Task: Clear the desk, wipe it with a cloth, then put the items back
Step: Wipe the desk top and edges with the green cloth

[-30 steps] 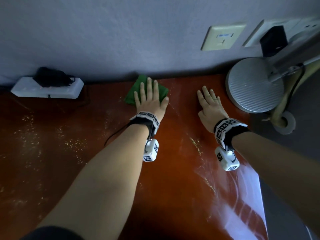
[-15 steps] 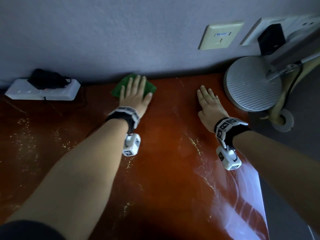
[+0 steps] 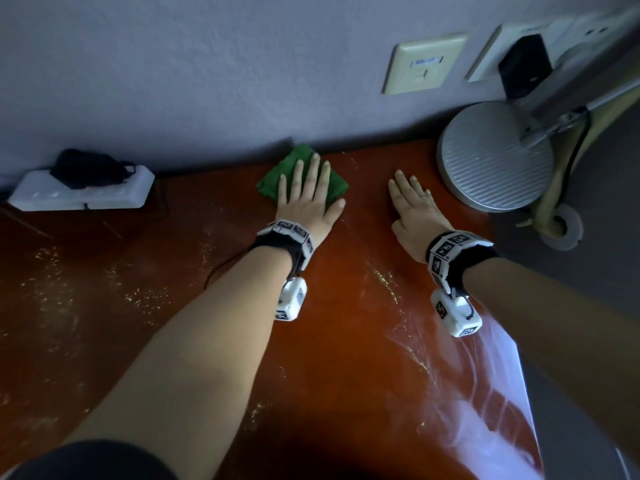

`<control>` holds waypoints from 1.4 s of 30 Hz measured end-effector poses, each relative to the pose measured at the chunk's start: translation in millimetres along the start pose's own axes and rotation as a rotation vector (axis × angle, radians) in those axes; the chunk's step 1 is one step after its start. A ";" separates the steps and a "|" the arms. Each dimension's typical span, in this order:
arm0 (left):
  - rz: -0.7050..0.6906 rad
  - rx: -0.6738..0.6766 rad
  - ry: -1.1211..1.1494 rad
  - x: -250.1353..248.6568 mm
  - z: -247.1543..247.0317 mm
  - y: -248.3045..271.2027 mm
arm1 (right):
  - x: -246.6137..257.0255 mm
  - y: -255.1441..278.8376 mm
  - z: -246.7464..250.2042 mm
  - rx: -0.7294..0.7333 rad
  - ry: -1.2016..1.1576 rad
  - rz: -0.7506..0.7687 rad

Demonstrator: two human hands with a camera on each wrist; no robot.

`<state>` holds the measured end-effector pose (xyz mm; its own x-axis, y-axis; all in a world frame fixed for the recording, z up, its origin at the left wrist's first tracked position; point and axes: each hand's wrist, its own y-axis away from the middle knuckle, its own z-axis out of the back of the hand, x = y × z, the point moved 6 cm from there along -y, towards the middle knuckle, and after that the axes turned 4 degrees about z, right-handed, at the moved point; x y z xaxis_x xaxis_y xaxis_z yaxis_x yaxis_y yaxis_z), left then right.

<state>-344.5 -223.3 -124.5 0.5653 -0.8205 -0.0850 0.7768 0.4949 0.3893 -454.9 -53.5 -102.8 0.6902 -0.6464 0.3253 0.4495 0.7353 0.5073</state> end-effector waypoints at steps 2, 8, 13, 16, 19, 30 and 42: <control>-0.067 -0.009 -0.047 26.2 -4.3 10.6 | -2.2 6.3 -2.7 0.007 -0.008 -0.007; 0.232 -0.009 0.057 133.3 -14.8 67.3 | -4.2 36.5 -14.4 0.008 -0.021 -0.054; 0.309 0.005 0.126 89.8 -39.6 114.0 | -6.8 78.2 -35.9 0.003 -0.004 -0.086; 0.163 0.032 0.073 29.4 -54.8 137.3 | -16.2 109.3 -50.8 -0.009 -0.008 -0.116; 0.001 0.069 0.031 -14.1 -69.7 167.8 | -25.6 140.5 -66.4 -0.017 -0.012 -0.153; 0.209 0.079 0.060 127.2 -78.9 234.9 | -30.3 222.7 -118.3 -0.075 -0.079 -0.253; -0.032 0.075 0.003 -17.0 -131.5 314.2 | -39.9 294.5 -167.9 -0.169 -0.111 -0.293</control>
<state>-73.6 -16.2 -121.4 0.5413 -0.8348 -0.1008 0.7715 0.4454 0.4544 -254.8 223.1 -100.3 0.4565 -0.8462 0.2749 0.7133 0.5327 0.4554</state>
